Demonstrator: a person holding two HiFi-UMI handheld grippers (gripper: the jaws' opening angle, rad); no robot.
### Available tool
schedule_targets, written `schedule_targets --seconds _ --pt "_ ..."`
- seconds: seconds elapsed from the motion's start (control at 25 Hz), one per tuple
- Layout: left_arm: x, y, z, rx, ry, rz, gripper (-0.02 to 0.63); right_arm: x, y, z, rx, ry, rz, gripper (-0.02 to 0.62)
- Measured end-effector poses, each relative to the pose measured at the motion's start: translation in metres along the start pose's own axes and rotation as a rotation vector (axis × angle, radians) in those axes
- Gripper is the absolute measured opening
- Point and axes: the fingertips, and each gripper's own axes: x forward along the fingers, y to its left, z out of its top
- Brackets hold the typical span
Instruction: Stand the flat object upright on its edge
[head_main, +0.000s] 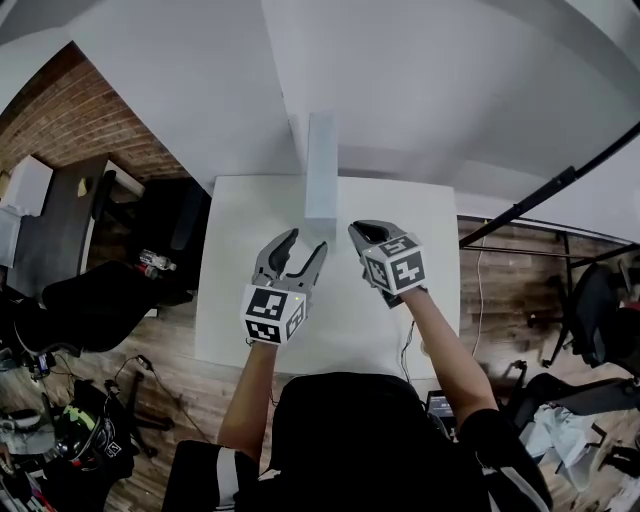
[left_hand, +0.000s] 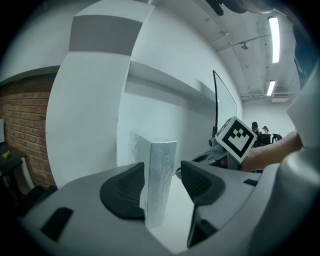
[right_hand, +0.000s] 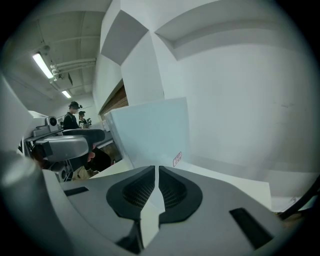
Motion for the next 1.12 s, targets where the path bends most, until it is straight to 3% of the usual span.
schedule_targets --seconds 0.32,0.64,1.12 --pt "-0.002 -0.005 0.02 0.001 -0.01 -0.014 0.178 -0.021 0.006 0.031 -0.029 -0.083 0.003 0.054" --pt "-0.009 0.002 0.052 0.035 -0.051 0.019 0.041 -0.038 0.011 0.066 -0.06 -0.153 0.003 0.054" --pt "-0.016 0.001 0.089 0.074 -0.086 0.012 0.014 -0.067 0.039 0.115 -0.109 -0.295 0.052 0.054"
